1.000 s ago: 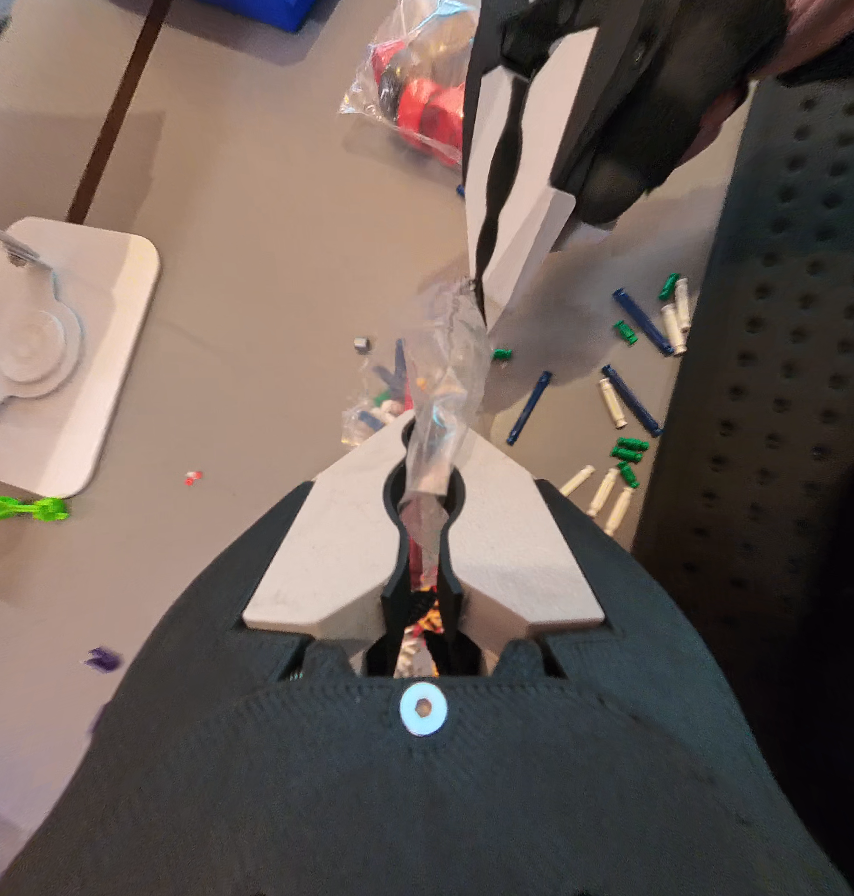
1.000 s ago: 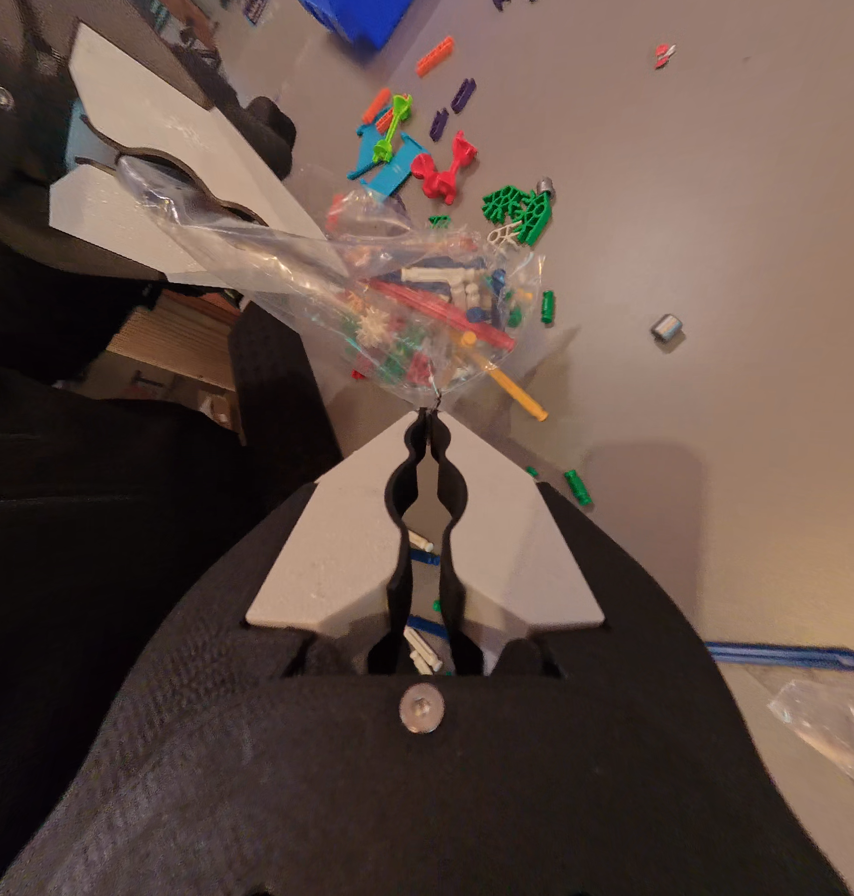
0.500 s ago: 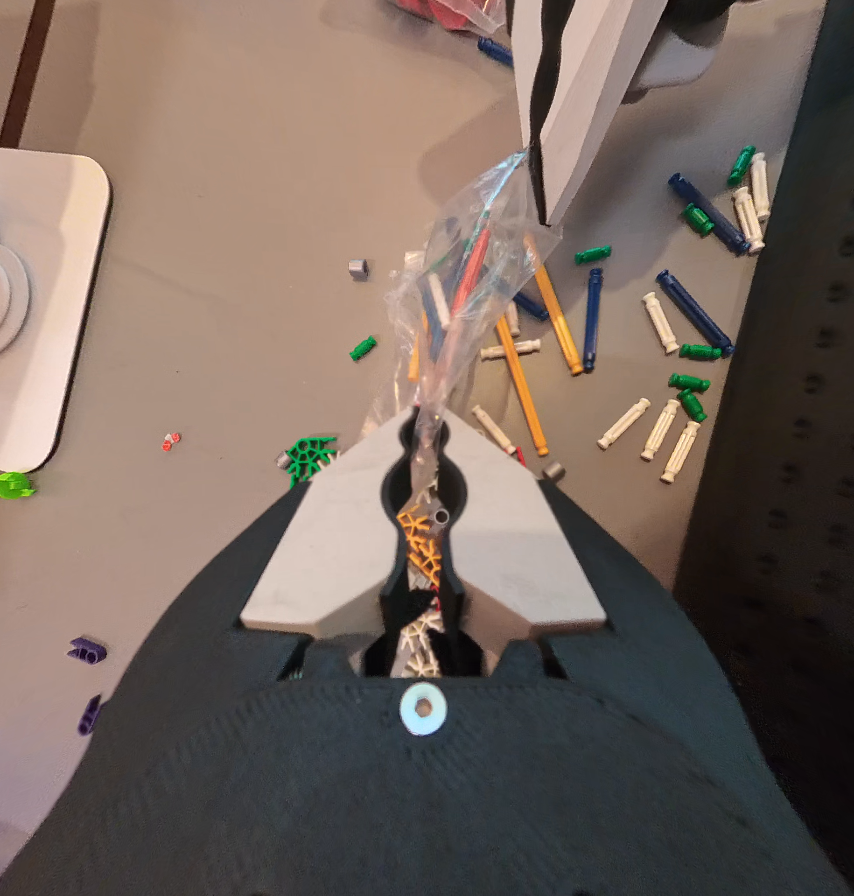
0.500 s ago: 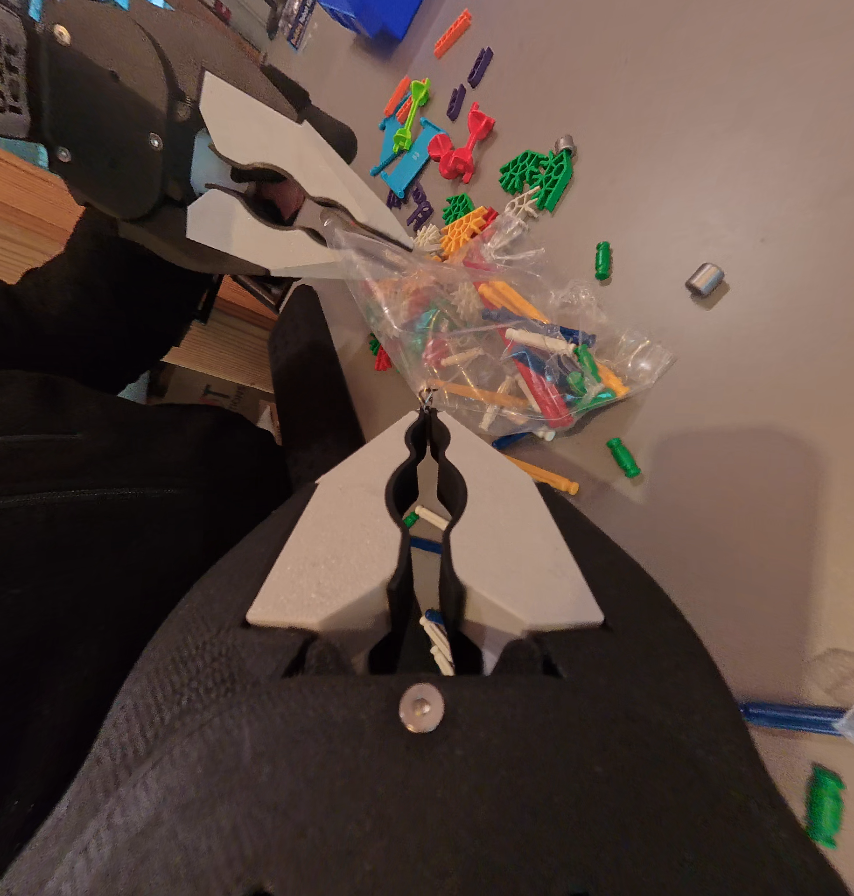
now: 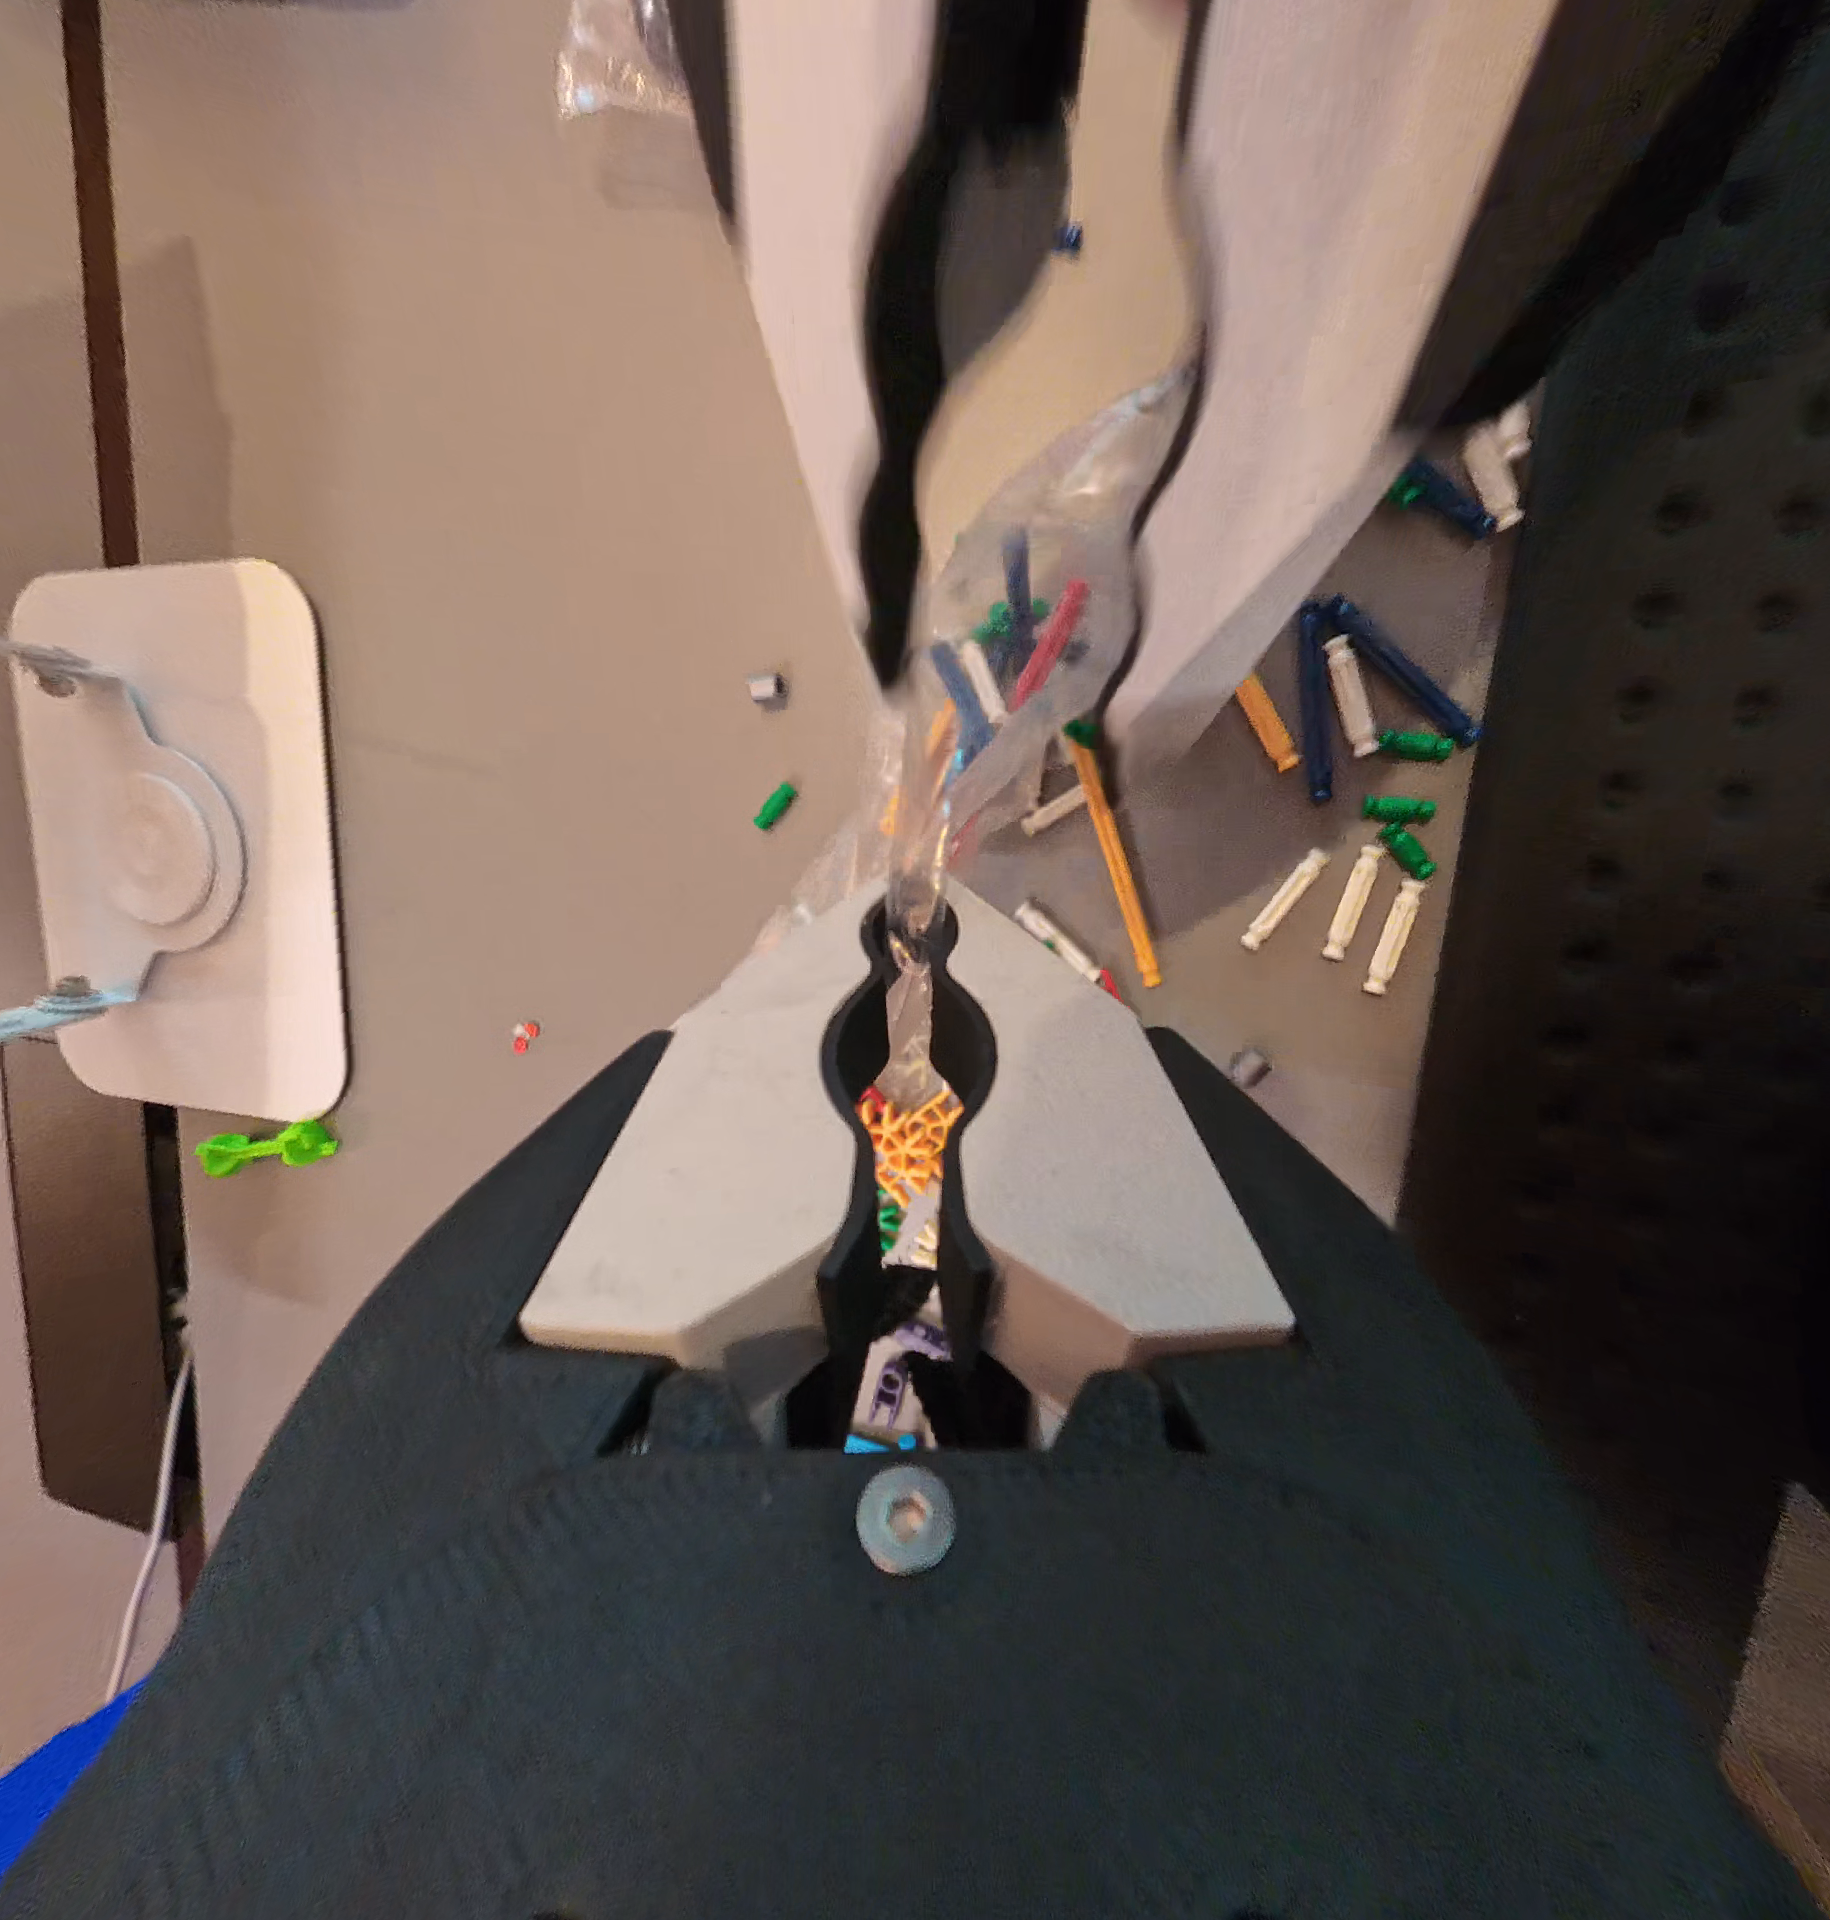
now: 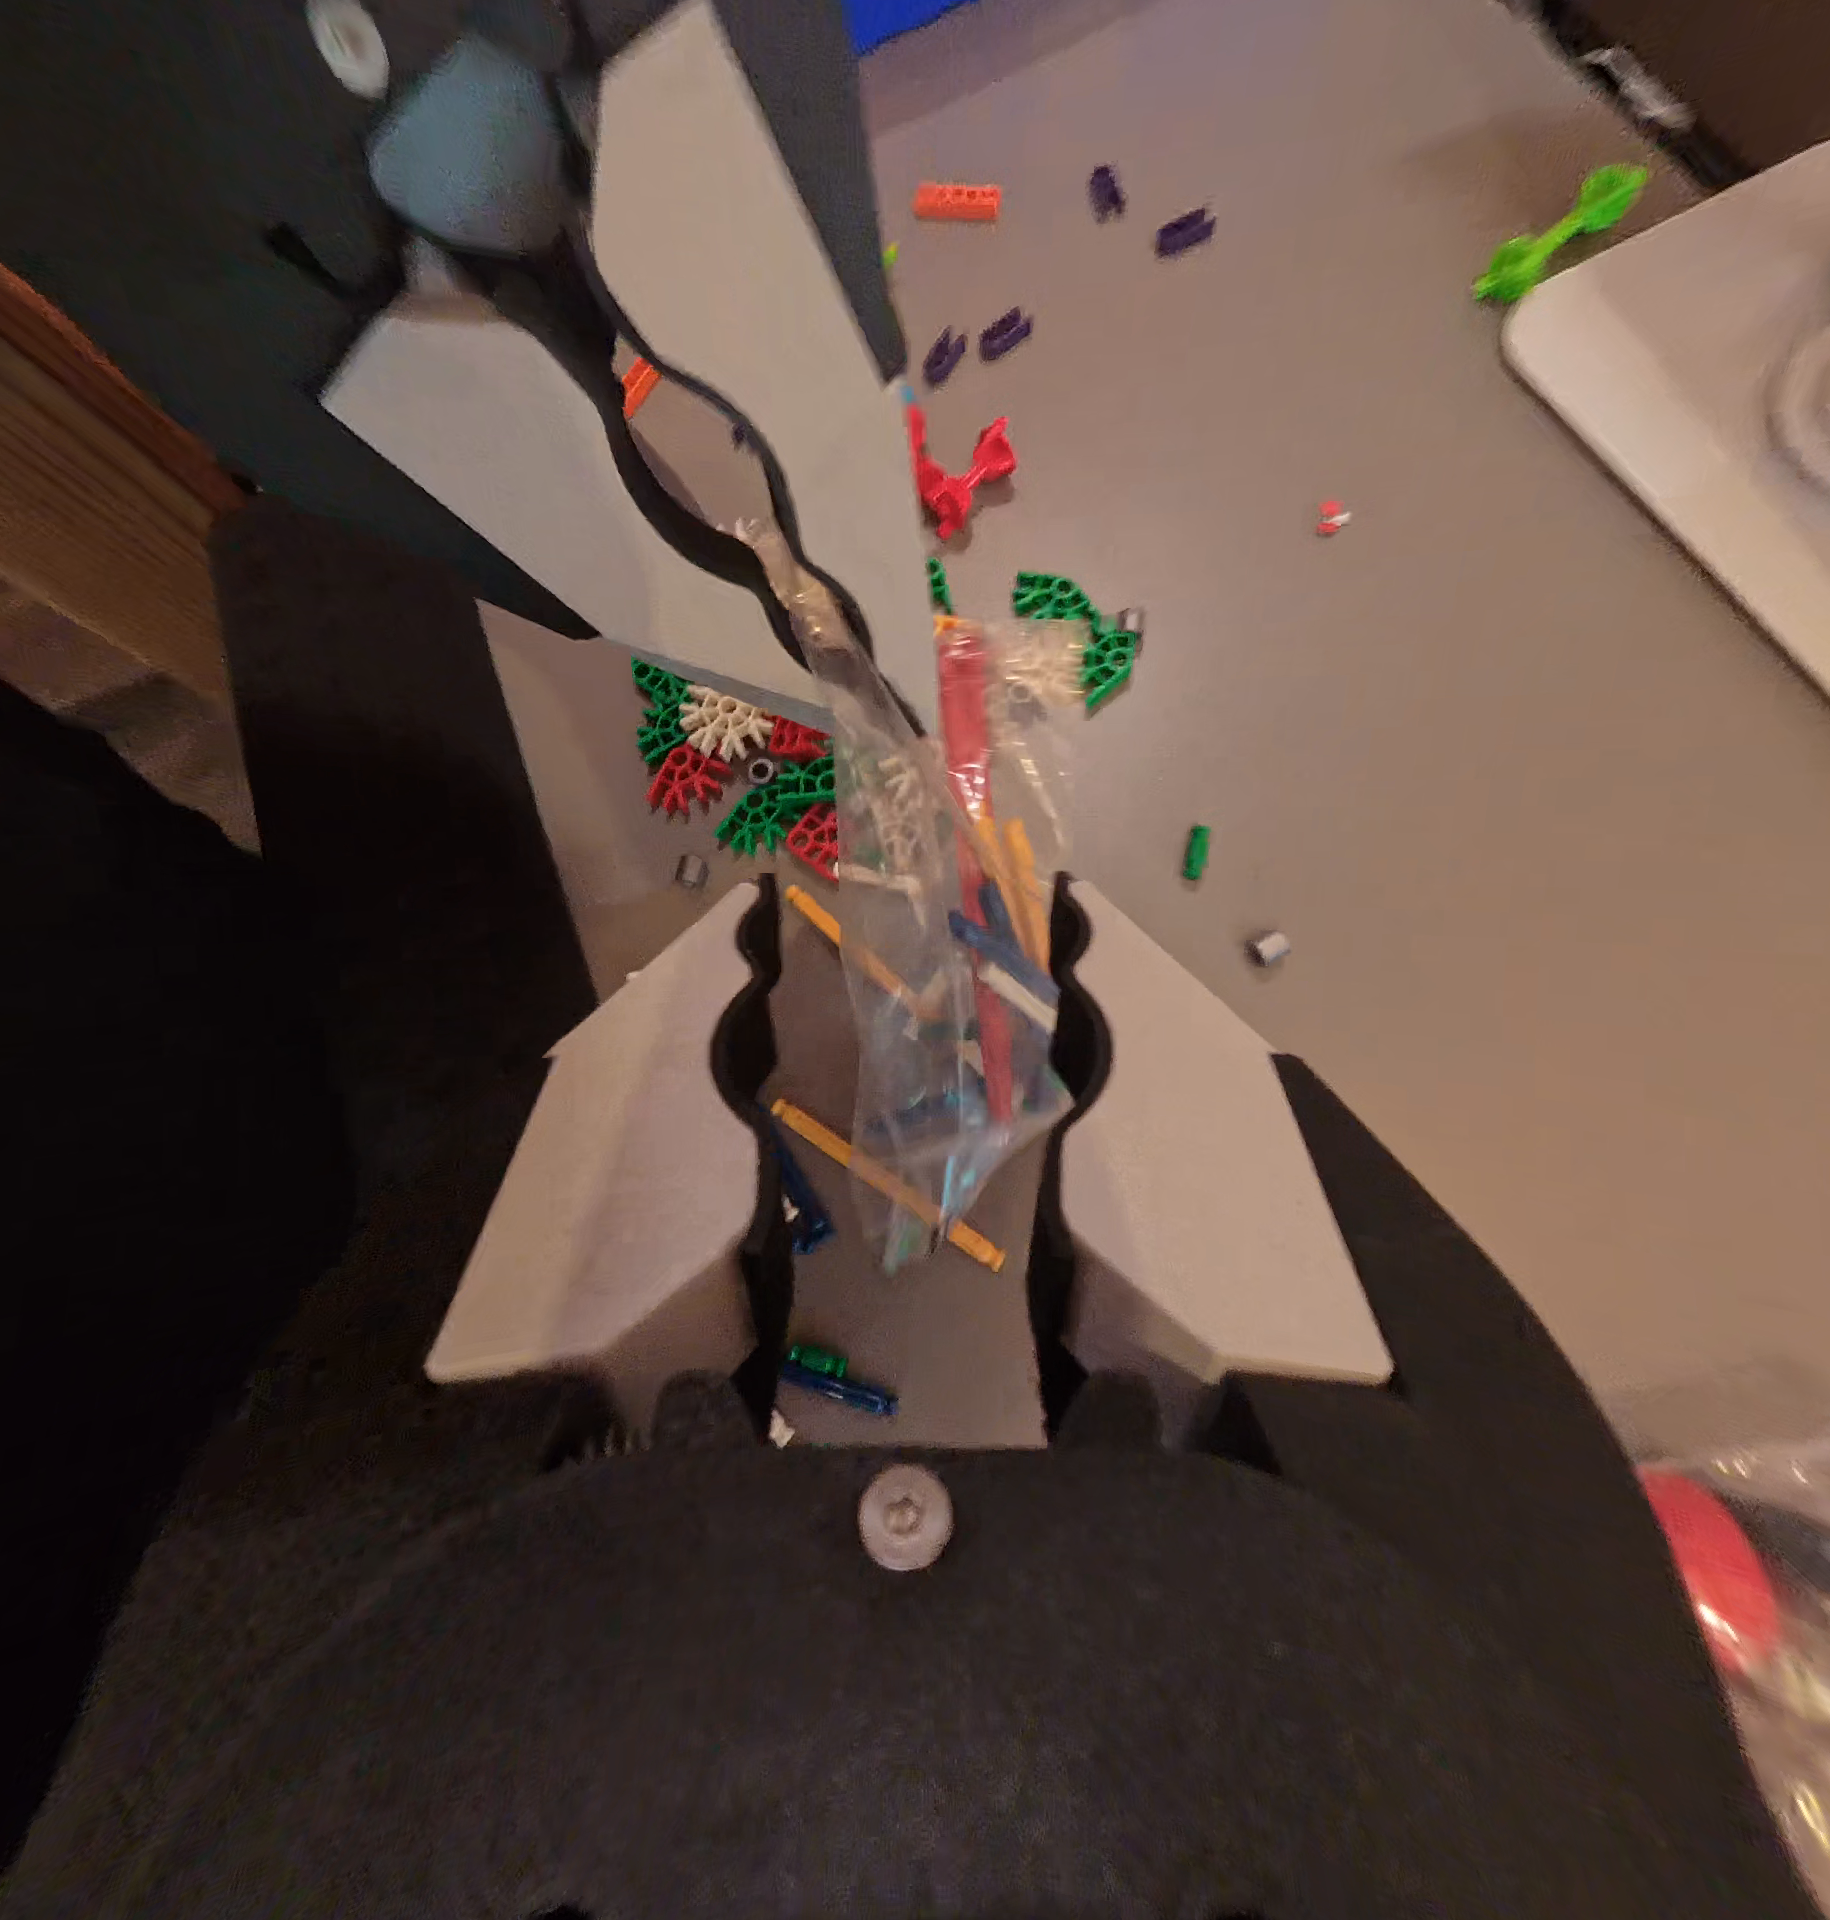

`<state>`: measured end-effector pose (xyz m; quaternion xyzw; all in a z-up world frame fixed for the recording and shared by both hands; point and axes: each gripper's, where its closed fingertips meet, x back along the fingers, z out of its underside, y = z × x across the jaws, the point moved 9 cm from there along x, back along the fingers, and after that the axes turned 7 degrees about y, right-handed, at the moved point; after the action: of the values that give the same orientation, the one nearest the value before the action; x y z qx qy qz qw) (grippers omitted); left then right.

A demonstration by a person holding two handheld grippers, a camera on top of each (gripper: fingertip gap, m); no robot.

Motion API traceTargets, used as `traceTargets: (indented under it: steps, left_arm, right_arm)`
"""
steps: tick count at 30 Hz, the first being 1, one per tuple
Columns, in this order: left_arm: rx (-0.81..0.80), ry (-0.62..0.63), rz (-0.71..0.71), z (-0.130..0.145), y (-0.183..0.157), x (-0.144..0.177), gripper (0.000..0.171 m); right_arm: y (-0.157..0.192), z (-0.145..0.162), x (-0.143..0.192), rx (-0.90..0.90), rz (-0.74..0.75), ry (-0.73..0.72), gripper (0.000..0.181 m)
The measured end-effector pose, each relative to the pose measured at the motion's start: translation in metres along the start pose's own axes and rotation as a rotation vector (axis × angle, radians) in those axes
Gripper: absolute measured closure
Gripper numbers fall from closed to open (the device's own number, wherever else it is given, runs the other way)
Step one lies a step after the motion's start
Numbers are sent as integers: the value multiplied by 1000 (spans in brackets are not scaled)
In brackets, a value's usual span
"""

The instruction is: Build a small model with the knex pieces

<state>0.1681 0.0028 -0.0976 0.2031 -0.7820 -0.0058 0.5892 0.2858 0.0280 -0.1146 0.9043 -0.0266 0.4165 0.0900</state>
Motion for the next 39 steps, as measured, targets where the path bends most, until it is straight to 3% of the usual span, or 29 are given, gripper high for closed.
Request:
traceTargets:
  steps: [3,5,8,12,16,18,20,22,23,25,27,33,37,39]
  left_arm:
    - [11,-27,-2,-6,5,4,171]
    - [48,-77,5,-4,10,5,169]
    - [138,-170,38,8,22,6,135]
    - [228,-291,156,31,42,-11,122]
    - [316,-440,328,32,52,-20,132]
    - [278,-468,378,30,47,-22,168]
    - [265,-417,352,29,44,-27,171]
    - [239,-345,327,27,41,-29,171]
    - [230,-322,302,25,40,-29,171]
    - [224,-297,287,18,39,-25,171]
    - [184,-269,249,8,37,-20,171]
    - [135,-106,135,1,34,-23,171]
    - [152,-164,108,9,38,-16,171]
    - [221,-222,149,20,44,-16,141]
  right_arm:
    - [-6,4,-22,-21,-45,-23,181]
    - [-8,5,-20,-47,-77,-61,181]
    - [-19,7,-8,-107,-151,-160,181]
    - [-28,12,4,-130,-249,-252,181]
    - [-29,12,12,-116,-273,-297,181]
    - [-30,15,8,-125,-286,-293,181]
    - [-33,22,0,-144,-253,-234,181]
    - [-35,24,-2,-146,-165,-177,147]
    - [-33,20,0,-132,-143,-183,144]
    - [-28,12,3,-89,-133,-206,154]
    - [-26,8,-3,-51,-101,-188,181]
    - [-23,3,-7,-66,-138,-239,181]
    - [-26,5,-3,-64,-97,-232,181]
    - [-24,2,2,-26,-96,-263,181]
